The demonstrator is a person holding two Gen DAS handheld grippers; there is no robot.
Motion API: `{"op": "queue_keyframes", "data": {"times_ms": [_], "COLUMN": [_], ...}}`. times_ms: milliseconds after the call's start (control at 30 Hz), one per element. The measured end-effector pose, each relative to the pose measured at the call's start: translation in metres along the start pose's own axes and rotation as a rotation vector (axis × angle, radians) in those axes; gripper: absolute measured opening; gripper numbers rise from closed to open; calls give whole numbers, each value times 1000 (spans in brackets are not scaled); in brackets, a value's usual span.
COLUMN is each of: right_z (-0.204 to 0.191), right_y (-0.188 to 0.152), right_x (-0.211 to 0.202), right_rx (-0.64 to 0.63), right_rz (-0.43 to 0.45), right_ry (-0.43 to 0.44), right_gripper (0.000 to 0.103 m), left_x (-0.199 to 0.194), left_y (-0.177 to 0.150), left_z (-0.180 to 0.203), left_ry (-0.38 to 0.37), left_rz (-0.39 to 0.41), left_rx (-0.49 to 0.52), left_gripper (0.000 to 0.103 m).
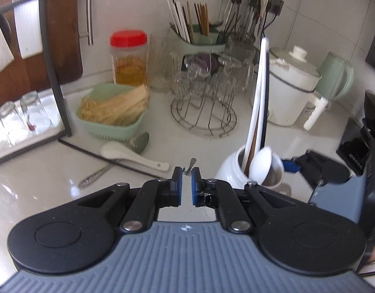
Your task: Organize utensils
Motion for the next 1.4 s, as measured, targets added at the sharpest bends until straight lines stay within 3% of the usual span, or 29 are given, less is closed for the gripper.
{"op": "queue_keyframes", "data": {"times_ms": [267, 600, 867, 1033, 1133, 1233, 1400], "right_z": [0, 1, 1, 1, 1, 0, 0], "right_y": [1, 1, 1, 1, 0, 0, 1], "right_x": [0, 1, 1, 1, 1, 1, 1], "right_rx": [-1, -3, -2, -5, -7, -7, -7], "right_rz": [-1, 5, 5, 4, 2, 0, -4], "right_ry": [-1, 0, 0, 0, 0, -1, -4], "right_gripper": [90, 90, 90, 90, 90, 90, 90], "left_x": [-32, -49, -24, -13, -13, -16, -25], "left_y": [40, 63, 17, -28, -51, -67, -90], "left_z": [-8, 6, -12, -12, -16, -31, -60], "left_ry": [-36, -71, -61, -88, -86, -34, 62], "left_rz": [-8, -7, -123, -220, -279, -317, -366], "left_rx": [-84, -32, -22, 116, 127, 59, -174], "left_gripper": [8, 2, 2, 3, 4, 9, 18]}}
Point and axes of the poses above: each gripper's, at about its wrist camera, not at the fingertips, and x roughly the way its jaws point, z to its right, y to its top, the point moved 1 cm from there along x, roughly the way its jaws point, and after that the axes turned 13 degrees about z, right-handed, at the moved point
